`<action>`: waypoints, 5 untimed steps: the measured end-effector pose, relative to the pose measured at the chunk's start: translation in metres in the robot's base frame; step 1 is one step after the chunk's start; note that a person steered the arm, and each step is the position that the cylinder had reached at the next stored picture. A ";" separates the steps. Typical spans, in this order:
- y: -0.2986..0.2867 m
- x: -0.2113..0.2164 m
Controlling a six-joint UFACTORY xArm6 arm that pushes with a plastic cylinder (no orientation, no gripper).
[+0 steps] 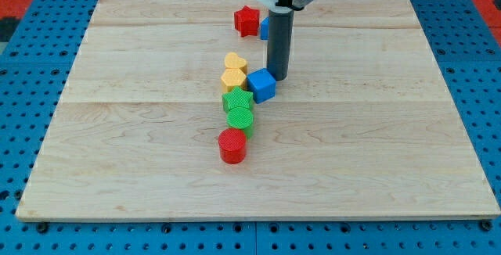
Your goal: Push the red star into the group of blocks
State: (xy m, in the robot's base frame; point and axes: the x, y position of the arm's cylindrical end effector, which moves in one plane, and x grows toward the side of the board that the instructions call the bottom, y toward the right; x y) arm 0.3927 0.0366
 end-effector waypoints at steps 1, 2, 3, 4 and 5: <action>-0.021 0.000; -0.004 -0.020; 0.065 -0.066; 0.081 -0.129; 0.030 -0.178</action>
State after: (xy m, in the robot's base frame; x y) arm 0.2149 0.0669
